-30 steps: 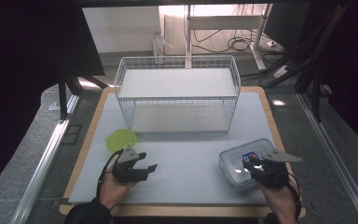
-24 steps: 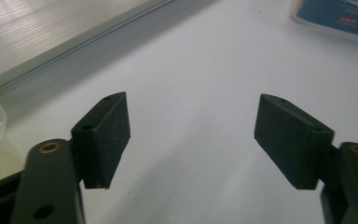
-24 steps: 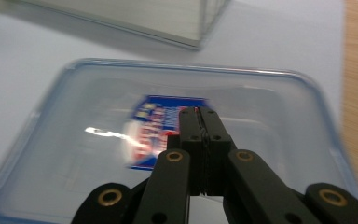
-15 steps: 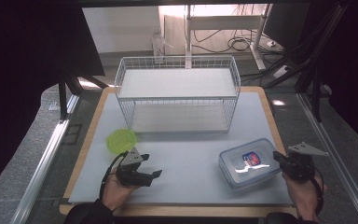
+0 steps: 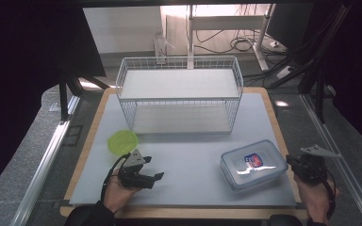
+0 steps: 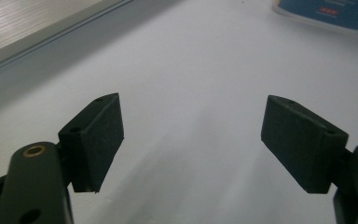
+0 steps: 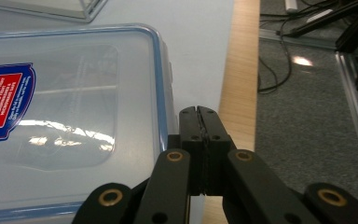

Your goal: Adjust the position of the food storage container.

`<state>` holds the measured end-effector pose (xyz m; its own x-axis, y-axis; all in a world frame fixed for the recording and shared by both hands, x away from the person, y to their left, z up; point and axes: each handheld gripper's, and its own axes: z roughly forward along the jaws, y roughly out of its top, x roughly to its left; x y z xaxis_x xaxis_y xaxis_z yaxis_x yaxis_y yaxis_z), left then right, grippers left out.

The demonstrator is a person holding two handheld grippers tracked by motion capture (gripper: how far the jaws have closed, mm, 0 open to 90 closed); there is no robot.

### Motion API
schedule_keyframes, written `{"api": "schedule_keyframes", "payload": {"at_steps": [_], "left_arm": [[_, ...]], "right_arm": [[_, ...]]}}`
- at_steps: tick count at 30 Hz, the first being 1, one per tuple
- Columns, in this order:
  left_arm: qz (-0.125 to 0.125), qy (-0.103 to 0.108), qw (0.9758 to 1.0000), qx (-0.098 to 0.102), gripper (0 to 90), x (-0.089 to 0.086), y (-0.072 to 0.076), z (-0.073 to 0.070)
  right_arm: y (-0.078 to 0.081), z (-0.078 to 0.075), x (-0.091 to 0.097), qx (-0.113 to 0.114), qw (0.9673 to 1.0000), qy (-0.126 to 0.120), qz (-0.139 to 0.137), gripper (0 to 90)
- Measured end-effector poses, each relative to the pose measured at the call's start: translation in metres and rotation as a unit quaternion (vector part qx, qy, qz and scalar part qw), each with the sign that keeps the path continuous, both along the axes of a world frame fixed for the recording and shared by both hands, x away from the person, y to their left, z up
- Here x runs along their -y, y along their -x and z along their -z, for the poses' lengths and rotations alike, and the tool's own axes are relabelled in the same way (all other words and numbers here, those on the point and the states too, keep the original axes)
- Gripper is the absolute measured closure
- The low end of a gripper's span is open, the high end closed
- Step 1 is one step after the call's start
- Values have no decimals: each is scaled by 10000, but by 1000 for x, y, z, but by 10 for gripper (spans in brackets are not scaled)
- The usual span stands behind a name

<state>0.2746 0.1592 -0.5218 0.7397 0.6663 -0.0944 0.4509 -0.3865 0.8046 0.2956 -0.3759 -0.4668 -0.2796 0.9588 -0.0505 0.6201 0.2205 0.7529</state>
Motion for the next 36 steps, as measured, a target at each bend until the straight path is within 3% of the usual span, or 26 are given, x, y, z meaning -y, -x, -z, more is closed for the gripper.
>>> {"api": "schedule_keyframes", "payload": {"at_steps": [7, 19, 20, 22, 23, 29, 36], "left_arm": [[1, 51, 10000, -80, 290, 0, 2, -3], [272, 104, 9992, -280, 543, 10, 9, -8], [342, 77, 9989, -307, 609, 12, 10, -9], [426, 26, 9985, -334, 638, 15, 12, -9], [466, 22, 9983, -347, 720, 16, 12, -9], [544, 50, 9977, -409, 851, 16, 14, -12], [475, 92, 9978, -458, 854, 10, 13, -10]], "right_arm": [[5, 1, -21, -136, 9994, 100, -303, 900], [17, 4, -54, -249, 9972, -107, -702, 900], [19, 4, -63, -281, 9960, -127, -833, 900], [20, 5, -66, -282, 9956, -124, -889, 900], [21, 5, -76, -304, 9939, -146, -1047, 900], [24, 7, -93, -327, 9905, -230, -1313, 900], [27, 11, -118, -375, 9836, -379, -1723, 900]]}}
